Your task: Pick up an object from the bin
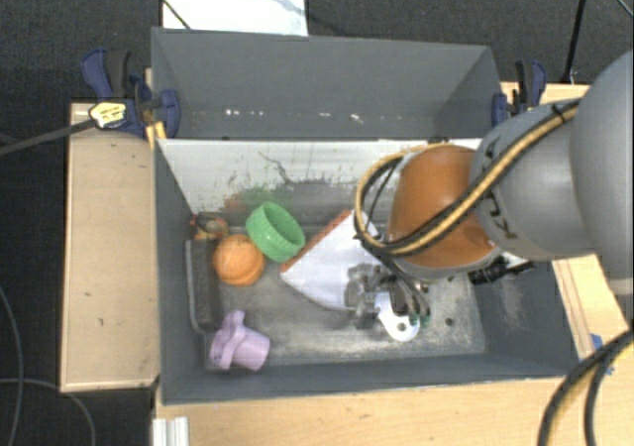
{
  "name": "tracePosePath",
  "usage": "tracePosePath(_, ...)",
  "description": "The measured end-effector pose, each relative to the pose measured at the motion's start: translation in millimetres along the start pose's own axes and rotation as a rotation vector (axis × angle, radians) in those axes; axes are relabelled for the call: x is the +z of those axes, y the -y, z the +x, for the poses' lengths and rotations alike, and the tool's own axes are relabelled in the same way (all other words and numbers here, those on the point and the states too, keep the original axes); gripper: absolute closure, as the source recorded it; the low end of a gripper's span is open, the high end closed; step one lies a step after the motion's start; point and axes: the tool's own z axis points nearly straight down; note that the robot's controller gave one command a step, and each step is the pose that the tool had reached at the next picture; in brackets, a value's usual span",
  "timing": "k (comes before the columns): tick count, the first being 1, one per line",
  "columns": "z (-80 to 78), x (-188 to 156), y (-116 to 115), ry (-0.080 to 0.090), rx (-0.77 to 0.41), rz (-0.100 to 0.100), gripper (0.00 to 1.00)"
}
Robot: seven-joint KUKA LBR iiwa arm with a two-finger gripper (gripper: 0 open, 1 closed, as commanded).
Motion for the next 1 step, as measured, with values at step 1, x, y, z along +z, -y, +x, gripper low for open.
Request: tracePosePath(1,-12.4,-127.6,12.0,0.004,-0.01,-0.001,1.0)
